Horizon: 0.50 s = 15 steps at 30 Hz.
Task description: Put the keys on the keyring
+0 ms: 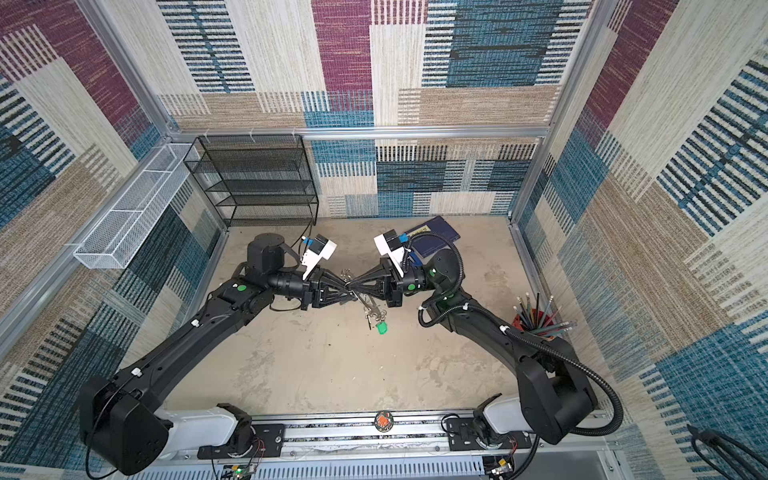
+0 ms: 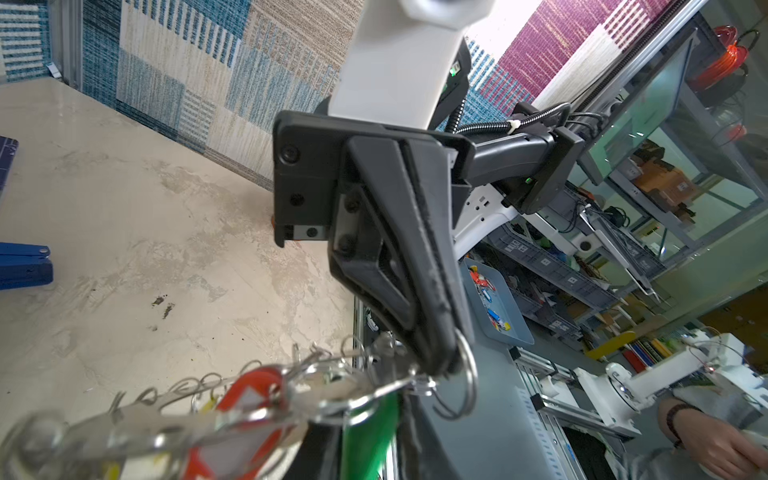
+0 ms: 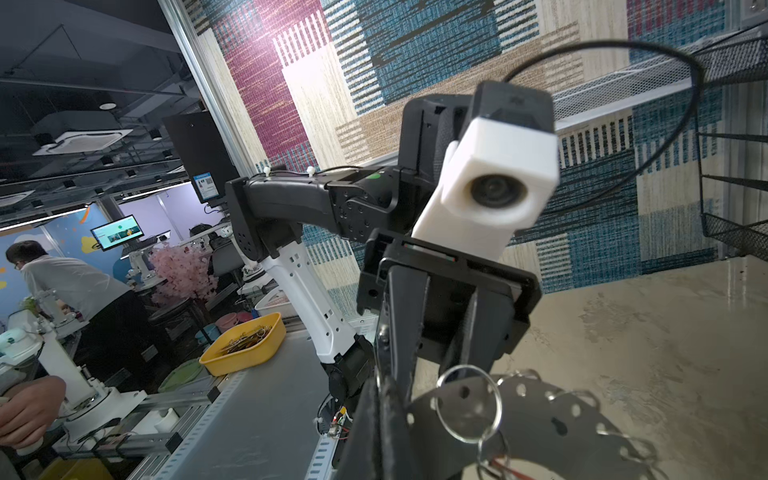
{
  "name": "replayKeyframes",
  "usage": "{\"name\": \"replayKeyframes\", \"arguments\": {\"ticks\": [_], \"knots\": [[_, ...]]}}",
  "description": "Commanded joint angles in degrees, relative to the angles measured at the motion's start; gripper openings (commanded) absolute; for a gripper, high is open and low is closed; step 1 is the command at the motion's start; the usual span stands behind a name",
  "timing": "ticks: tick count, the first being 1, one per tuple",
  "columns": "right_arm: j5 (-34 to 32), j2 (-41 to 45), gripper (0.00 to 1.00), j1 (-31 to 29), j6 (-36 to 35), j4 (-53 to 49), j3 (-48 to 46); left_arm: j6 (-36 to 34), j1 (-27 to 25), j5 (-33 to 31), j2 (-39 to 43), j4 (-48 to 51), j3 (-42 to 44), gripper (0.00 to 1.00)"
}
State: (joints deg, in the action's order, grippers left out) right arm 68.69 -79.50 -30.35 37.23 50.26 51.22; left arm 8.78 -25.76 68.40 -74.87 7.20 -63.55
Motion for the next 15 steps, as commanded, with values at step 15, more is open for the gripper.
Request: {"name": "replayKeyframes", "arguments": {"ticks": [15], "knots": [[-0.13,0.08,0.00,0.03,0.83,2.47,-0.80,-5.68,1.53,-20.69,2.36,9.77,-0.40,0.51]]}}
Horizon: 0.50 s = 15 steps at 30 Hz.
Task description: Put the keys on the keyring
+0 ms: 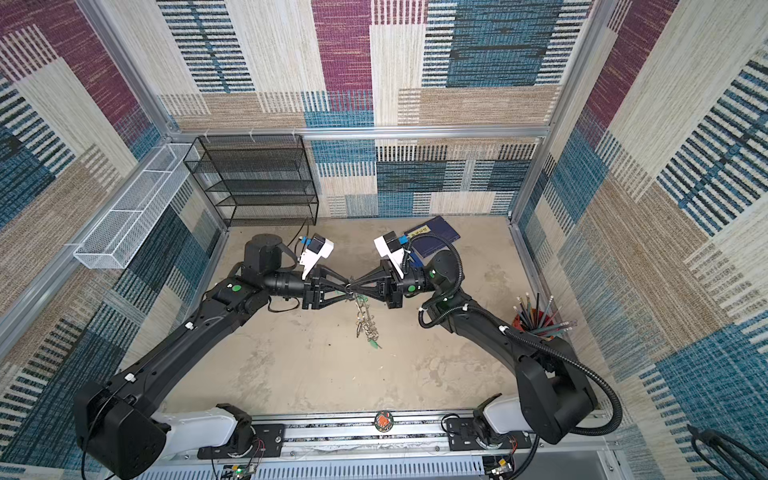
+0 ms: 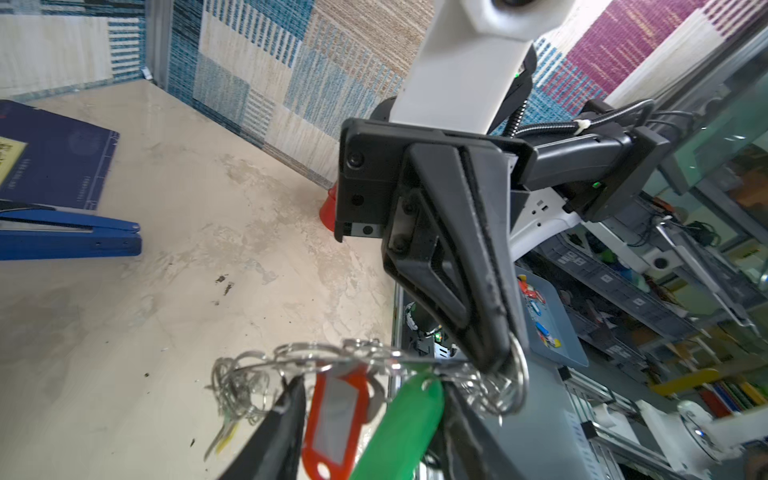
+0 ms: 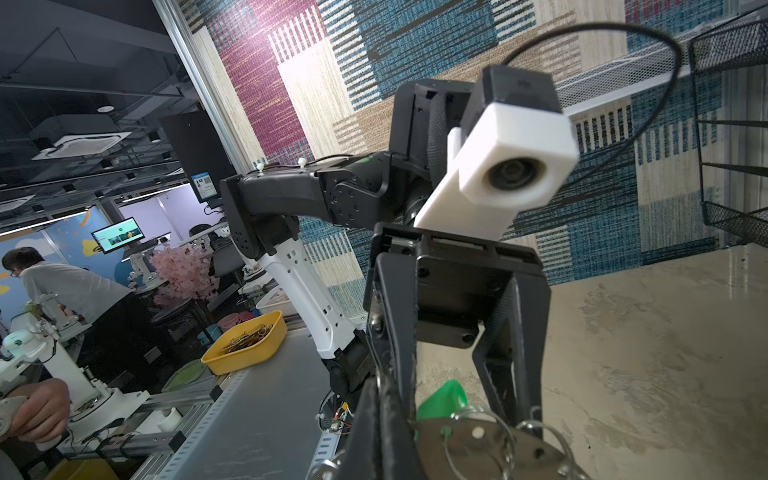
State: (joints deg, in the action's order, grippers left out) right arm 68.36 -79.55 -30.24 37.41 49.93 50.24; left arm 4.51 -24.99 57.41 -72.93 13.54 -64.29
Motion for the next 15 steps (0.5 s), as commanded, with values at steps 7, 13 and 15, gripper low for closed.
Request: {"name": "replayKeyframes", "arguments": {"ticks": [7,13,15], "knots": [[-0.50,0.02,0.00,-0.08,0.45,2.58,0.13,0.60,2.42,-13.36,3.73,0.97,3.28,0.52],[-0.69,0.11,0.00,-0.09,-0.05,2.15,0.02,1.96,2.94,-12.01,5.30,-1.24,4.64,0.53],[-0.47,0.02,0.00,-0.08,-0.02,1.94,0.07,3.05,3.45,-10.91,6.89,-3.57,5.84,0.54]]}}
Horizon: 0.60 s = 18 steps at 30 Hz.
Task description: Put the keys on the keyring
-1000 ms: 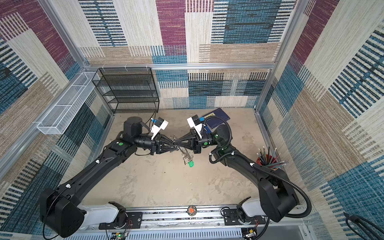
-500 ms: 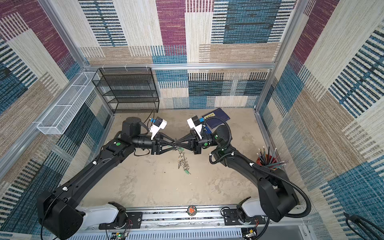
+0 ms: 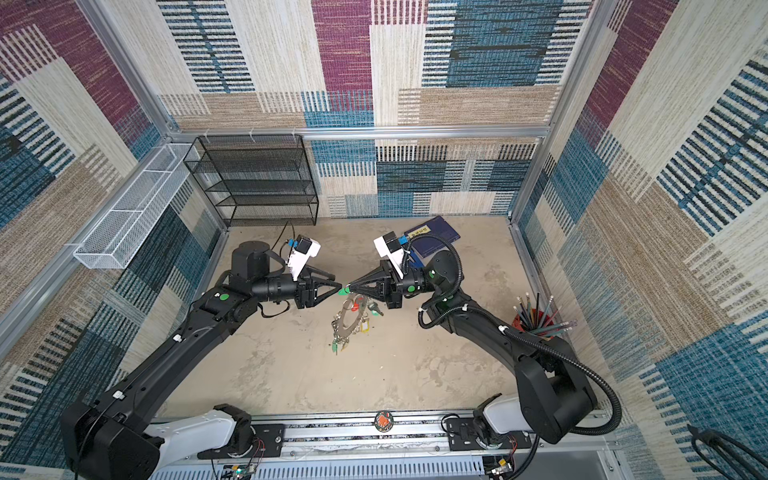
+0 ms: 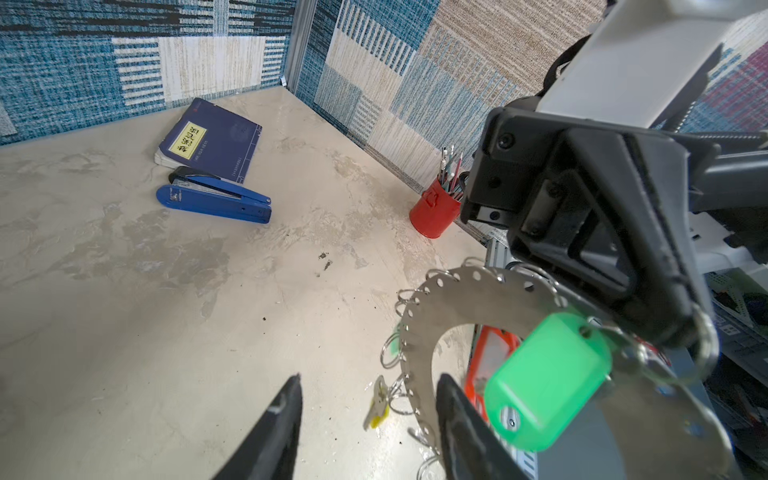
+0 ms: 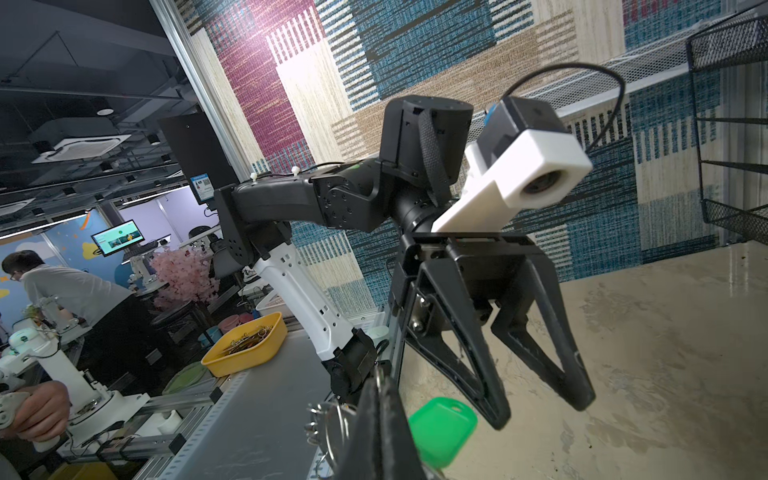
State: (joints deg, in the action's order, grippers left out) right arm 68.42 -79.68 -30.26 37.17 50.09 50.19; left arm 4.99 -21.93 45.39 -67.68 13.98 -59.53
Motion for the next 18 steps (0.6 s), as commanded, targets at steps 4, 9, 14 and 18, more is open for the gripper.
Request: {"name": "replayKeyframes", "arguments": {"ticks": [4,9,14,18], "knots": [[-0.40,0.17,0.00,-0.04,0.16,1.70,0.12,3.96,1.62,4.38,5.47,-8.89,4.00,0.58],[0.02,0.09,0.00,0.03,0.26,1.69,0.19,7.00,1.97,10.49,8.93,-16.04,7.71,0.59],[0.04,0.05,0.00,0.03,0.41,1.73,0.26,14.78,1.17,20.04,7.15,-26.65,8.54,0.54],[-0.13,0.12,0.00,0.04,0.50,1.66,0.18,12.88,-1.15,22.25,6.07,-25.82,7.66,0.54]]}}
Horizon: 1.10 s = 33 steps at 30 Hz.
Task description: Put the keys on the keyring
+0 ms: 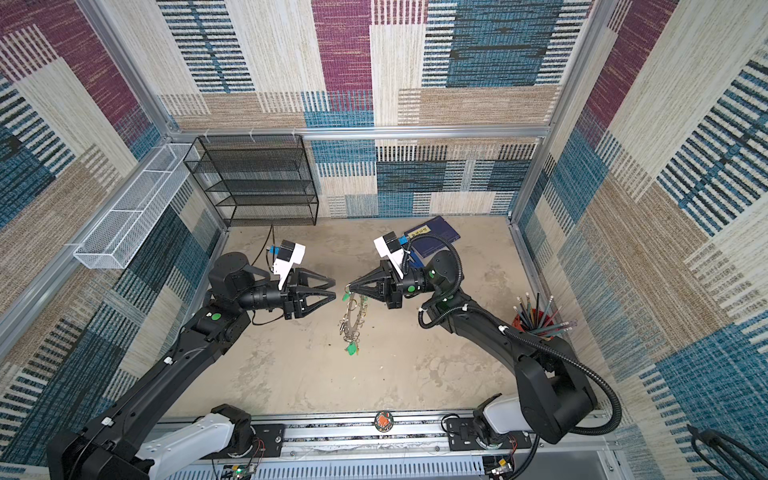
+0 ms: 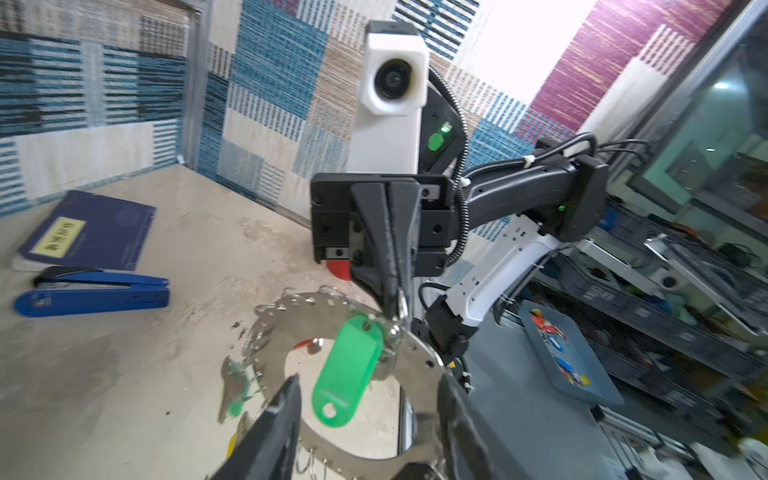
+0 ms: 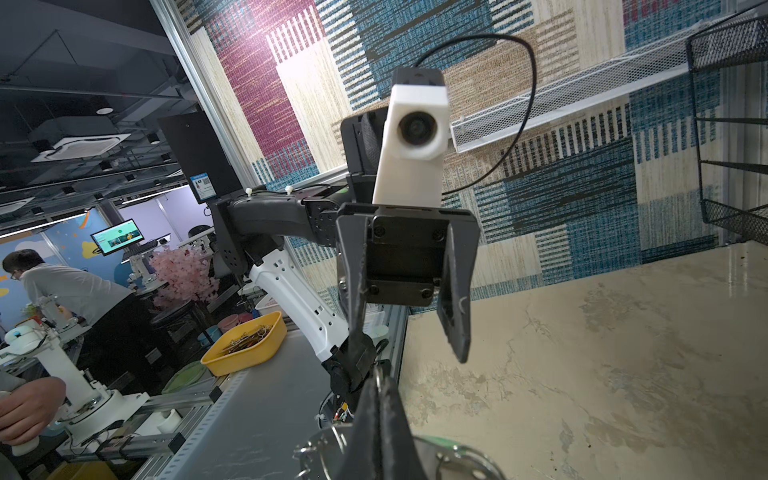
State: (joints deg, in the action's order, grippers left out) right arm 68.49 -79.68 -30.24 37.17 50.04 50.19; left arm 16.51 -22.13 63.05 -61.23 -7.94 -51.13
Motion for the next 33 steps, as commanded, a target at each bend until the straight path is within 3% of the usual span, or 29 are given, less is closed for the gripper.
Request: {"name": "replayKeyframes", "arguments": {"ticks": [1,16,26,31,33], "knots": [[-0.22,0.18,0.00,0.01,0.49,1.64,0.14,0.82,-1.30,4.05,-0.50,-3.56,-0.86,0.53],[-0.09,-0.04,0.00,0.00,0.35,1.55,0.13,-4.91,-3.78,0.26,-4.59,6.58,-6.89,0.33],[0.00,-0.36,0.00,0.00,0.10,1.35,-0.22,-5.98,-4.53,-3.86,-6.17,10.68,-9.53,0.00],[-0.01,-0.58,0.00,0.07,-0.41,0.45,-0.21,-6.94,-4.48,-8.40,-5.65,15.30,-11.37,0.00],[-0.26,-0.57,0.08,0.56,-0.61,-0.19,-0.34,-8.43,-4.50,-10.68,-5.48,19.34,-12.68,0.00]]}}
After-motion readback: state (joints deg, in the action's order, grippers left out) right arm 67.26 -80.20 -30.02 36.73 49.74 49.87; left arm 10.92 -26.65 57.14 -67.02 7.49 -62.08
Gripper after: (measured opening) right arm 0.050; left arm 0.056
